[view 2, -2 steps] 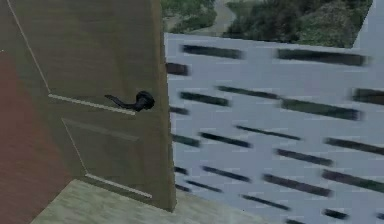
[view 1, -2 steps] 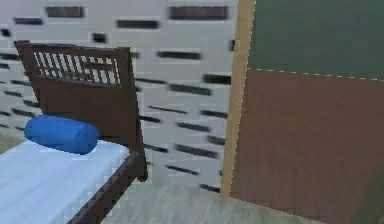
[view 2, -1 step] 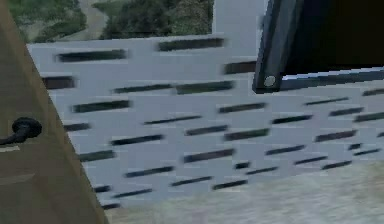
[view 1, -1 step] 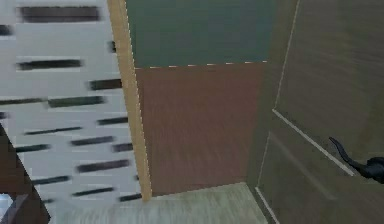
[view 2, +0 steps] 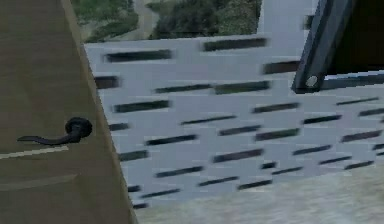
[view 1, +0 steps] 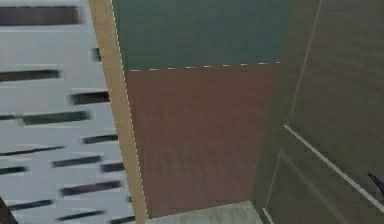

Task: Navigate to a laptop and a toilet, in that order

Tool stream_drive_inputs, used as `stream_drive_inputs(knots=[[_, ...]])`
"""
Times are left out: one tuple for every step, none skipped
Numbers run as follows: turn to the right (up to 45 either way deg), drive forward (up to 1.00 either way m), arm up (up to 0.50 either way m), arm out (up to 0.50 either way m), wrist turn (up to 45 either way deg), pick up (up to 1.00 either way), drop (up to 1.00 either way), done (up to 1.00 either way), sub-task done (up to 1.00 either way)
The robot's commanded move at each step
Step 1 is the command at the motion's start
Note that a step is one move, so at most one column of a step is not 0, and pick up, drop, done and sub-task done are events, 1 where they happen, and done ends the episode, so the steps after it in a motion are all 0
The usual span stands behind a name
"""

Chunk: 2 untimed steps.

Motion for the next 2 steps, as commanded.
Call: stream_drive_inputs(knots=[[0.0,0.6,0.0,0.0,0.0,0.0,0.0,0.0,0.0],[18.0,0.0,0.0,0.0,0.0,0.0,0.0,0.0,0.0]])
